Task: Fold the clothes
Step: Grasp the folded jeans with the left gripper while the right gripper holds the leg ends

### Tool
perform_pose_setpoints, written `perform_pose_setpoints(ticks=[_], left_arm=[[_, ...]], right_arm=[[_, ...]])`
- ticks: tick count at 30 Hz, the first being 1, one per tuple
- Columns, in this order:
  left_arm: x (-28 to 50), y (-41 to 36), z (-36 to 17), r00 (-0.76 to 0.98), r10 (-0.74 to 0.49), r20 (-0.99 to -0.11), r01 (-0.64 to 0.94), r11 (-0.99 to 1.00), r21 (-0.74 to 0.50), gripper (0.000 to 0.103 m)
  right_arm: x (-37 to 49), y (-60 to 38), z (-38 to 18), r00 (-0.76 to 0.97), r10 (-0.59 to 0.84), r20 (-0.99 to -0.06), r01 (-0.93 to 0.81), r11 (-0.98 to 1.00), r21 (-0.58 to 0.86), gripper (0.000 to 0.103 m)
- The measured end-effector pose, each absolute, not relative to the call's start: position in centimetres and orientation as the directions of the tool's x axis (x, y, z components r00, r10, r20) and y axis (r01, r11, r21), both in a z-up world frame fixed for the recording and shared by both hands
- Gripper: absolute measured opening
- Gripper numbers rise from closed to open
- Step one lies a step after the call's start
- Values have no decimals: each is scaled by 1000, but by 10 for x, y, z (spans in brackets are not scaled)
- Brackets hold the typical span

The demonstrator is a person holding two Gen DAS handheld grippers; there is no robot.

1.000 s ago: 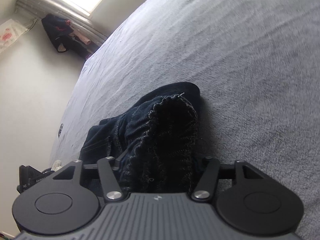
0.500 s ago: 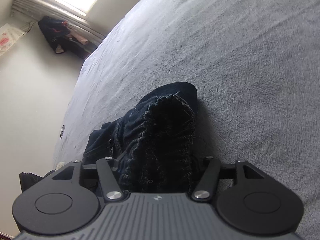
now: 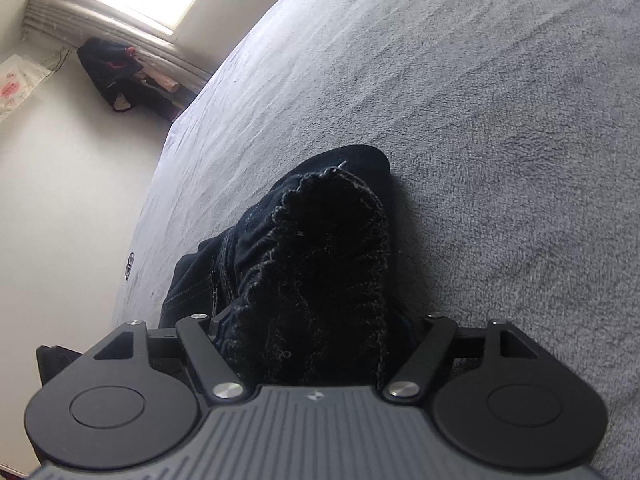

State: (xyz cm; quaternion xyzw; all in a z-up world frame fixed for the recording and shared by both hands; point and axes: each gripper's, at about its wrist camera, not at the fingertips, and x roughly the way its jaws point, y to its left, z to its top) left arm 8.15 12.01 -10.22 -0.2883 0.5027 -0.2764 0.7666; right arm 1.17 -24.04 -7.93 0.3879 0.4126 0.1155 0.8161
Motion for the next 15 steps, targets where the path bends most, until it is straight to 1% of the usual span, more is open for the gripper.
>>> perform_pose_setpoints(ticks=[4,7,12,15], left_arm=[[79,111,-97,359,-689,-629,139,706,-694,90],[76,103,-92,369,-655,-659,162,744,-649,90],[74,92,-85,385,-582,-716,184,809,-558,85],[74,93,-84,393,-555,-733,181,828,-530,80]], right_arm=[[11,-241,-81,637,512,-576,127,667,734,75],[10,-241,-81,642,510,-572,124,667,734,75],[10,-239,-81,649,504,-570,117,674,729,76],[11,-239,-81,650,503,-570,115,676,728,76]])
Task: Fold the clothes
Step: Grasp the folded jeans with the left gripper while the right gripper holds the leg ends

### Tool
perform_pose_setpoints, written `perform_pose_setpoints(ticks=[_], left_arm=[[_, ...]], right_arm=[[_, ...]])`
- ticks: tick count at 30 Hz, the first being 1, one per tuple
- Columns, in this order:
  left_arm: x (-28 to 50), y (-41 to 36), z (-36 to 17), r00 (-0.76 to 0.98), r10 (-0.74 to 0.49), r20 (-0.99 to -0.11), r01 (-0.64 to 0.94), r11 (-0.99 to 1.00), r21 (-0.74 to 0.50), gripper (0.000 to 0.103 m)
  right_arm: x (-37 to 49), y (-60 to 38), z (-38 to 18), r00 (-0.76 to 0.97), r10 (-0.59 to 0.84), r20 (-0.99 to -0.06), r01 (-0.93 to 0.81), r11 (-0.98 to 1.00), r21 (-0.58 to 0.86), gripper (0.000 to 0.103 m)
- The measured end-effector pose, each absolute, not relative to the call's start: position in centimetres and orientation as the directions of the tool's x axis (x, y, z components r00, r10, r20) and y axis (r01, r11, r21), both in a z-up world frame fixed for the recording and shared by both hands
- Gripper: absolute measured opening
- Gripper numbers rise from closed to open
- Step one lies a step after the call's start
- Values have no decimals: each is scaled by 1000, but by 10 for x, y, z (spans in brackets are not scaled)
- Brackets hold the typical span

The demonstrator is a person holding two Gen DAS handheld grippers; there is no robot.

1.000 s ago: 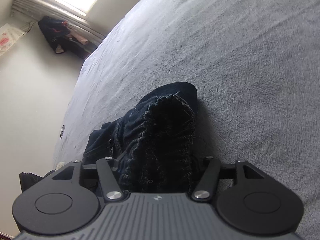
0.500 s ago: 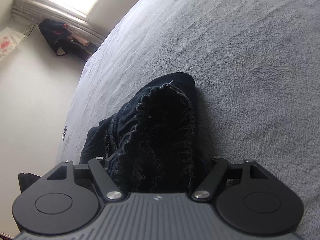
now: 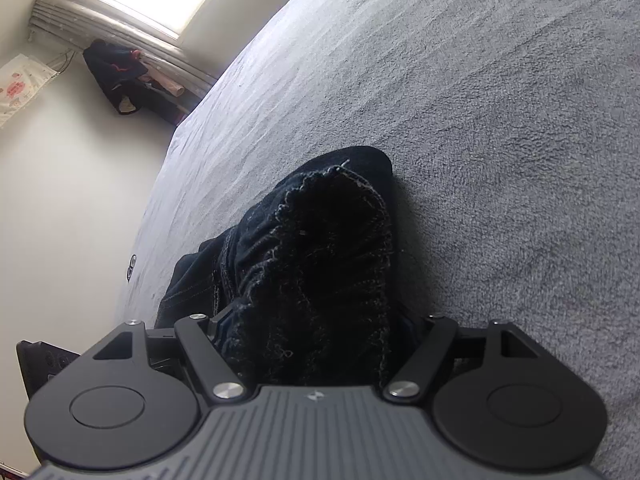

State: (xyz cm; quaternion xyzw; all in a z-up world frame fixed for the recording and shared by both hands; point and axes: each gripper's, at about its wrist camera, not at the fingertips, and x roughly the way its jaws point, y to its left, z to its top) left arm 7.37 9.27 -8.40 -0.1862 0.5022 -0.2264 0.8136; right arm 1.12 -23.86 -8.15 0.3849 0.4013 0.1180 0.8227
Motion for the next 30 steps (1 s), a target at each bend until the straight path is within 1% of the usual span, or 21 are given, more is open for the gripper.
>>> perform_pose_setpoints(ticks=[4,7,13,16,18,20,23,25,30], left_arm=[[71,94,-81,411,-533,-739,192,843,-502,71],[66,93,-77,430,-513,-743,212,857,-469,67],[62,75,-66,468,-464,-752,251,886,-390,64],[63,76,-66,468,-464,-752,251,886,-390,63],[63,79,-66,465,-473,-748,243,881,-406,61],[64,81,-65,465,-484,-741,234,875,-424,56],[62,87,-63,475,-501,-723,218,863,-456,49],[61,89,-61,483,-511,-711,213,856,-471,45],[63,96,-61,478,-552,-683,207,826,-523,43]], right_arm=[[13,-237,-82,651,499,-572,108,685,720,76],[12,-235,-81,651,495,-575,104,693,714,76],[13,-234,-81,650,493,-578,102,697,709,76],[13,-232,-81,653,486,-581,103,704,703,76],[13,-229,-79,655,470,-591,105,719,687,74],[12,-226,-76,659,450,-603,106,738,666,65],[10,-222,-69,674,436,-597,101,746,658,58],[8,-220,-64,686,424,-591,96,753,651,56],[6,-217,-55,703,407,-583,81,769,634,55]])
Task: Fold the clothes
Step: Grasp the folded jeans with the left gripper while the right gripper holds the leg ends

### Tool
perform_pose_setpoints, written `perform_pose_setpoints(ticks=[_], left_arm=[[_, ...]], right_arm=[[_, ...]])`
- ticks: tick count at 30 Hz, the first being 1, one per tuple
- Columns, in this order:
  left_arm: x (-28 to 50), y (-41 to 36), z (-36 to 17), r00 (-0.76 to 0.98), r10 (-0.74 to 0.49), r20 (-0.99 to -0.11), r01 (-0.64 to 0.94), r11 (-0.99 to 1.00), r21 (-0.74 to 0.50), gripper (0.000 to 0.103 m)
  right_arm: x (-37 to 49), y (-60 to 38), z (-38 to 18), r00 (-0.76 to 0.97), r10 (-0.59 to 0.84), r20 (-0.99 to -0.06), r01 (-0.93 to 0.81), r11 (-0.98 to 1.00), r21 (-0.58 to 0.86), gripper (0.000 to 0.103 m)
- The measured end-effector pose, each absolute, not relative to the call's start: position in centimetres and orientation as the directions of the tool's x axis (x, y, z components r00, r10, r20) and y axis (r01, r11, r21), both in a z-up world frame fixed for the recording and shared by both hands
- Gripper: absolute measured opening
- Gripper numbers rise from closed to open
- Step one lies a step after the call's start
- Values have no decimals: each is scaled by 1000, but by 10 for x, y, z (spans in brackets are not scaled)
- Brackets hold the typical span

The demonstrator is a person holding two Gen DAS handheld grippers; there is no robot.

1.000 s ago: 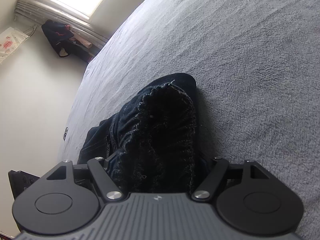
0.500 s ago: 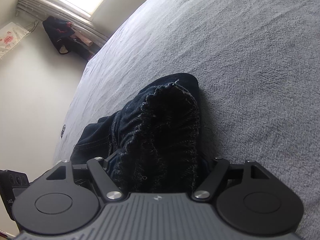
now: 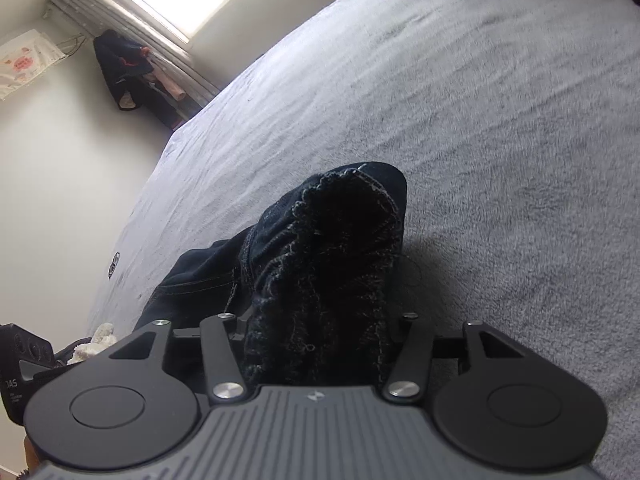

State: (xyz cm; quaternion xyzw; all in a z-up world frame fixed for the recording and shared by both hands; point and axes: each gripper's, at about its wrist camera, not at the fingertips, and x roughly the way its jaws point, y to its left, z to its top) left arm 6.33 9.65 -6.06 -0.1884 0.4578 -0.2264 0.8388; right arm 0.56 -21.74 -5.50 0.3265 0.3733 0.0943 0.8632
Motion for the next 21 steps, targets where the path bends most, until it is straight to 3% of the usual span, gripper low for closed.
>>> perform_pose_setpoints(ticks=[12,15,19,21], left_arm=[[82,120,-87,382,-659,-648,159,738,-656,58],[84,119,-94,378,-655,-654,139,738,-660,61],[84,116,-99,385,-659,-646,126,731,-671,59],[82,114,-98,397,-655,-642,130,733,-668,54]], right_arm=[[20,-239,-74,635,498,-590,159,663,731,65],[21,-234,-77,628,495,-601,148,683,716,73],[21,-231,-85,633,499,-591,154,668,728,76],[19,-230,-83,640,485,-596,154,679,718,71]])
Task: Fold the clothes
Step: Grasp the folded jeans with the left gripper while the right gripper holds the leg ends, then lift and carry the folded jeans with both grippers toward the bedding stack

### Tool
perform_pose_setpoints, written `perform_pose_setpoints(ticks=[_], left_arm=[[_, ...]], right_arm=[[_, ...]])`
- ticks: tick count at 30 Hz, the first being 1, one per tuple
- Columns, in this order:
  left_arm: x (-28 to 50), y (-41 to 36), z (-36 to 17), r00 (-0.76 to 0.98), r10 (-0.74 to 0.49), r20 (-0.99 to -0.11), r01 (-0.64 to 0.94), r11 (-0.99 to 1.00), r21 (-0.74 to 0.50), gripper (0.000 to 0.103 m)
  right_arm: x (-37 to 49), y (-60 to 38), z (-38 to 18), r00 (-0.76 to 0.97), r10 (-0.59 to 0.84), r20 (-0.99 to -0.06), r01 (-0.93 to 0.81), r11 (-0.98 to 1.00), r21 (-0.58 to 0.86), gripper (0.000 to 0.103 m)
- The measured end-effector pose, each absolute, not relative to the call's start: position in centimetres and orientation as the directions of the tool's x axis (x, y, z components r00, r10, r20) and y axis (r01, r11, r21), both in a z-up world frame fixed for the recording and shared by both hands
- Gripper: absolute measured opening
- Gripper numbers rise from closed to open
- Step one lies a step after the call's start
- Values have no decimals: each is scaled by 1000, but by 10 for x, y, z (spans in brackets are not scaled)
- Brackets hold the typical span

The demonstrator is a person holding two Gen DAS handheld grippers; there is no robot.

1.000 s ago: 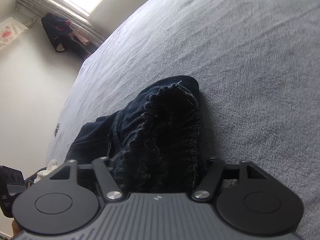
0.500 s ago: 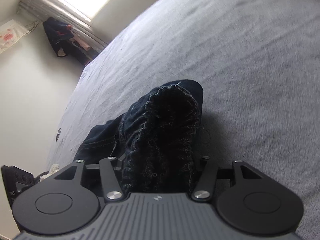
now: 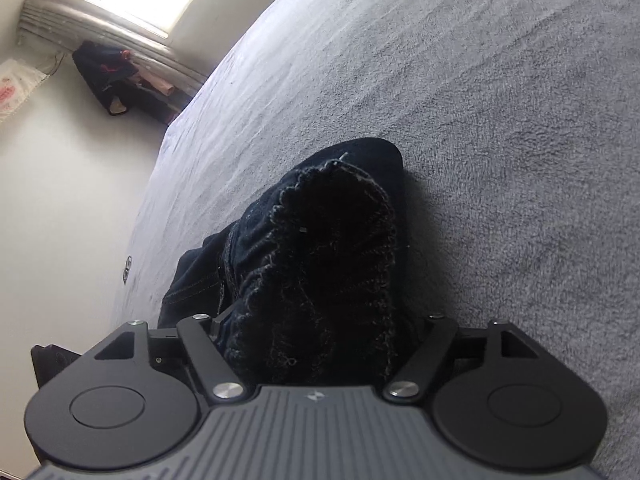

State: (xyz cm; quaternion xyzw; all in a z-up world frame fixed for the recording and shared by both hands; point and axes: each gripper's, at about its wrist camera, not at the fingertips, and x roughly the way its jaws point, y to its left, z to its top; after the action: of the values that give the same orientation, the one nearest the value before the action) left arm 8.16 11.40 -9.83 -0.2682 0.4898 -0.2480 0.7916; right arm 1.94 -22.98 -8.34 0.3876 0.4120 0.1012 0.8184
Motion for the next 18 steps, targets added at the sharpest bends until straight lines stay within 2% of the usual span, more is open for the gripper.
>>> perform_pose_setpoints(ticks=[2,5,10,18], left_arm=[[76,110,-94,425,-643,-637,140,742,-656,46],[71,102,-78,459,-625,-632,158,757,-634,38],[75,91,-63,472,-656,-589,161,721,-674,36],[71,56,-41,478,-635,-607,204,752,-626,36]], right_arm=[[15,-227,-74,649,466,-601,157,691,705,59],[9,-223,-56,669,447,-593,155,697,700,53],[-9,-218,-15,756,353,-552,96,773,627,53],[-16,-238,-2,795,292,-532,125,779,614,53]])
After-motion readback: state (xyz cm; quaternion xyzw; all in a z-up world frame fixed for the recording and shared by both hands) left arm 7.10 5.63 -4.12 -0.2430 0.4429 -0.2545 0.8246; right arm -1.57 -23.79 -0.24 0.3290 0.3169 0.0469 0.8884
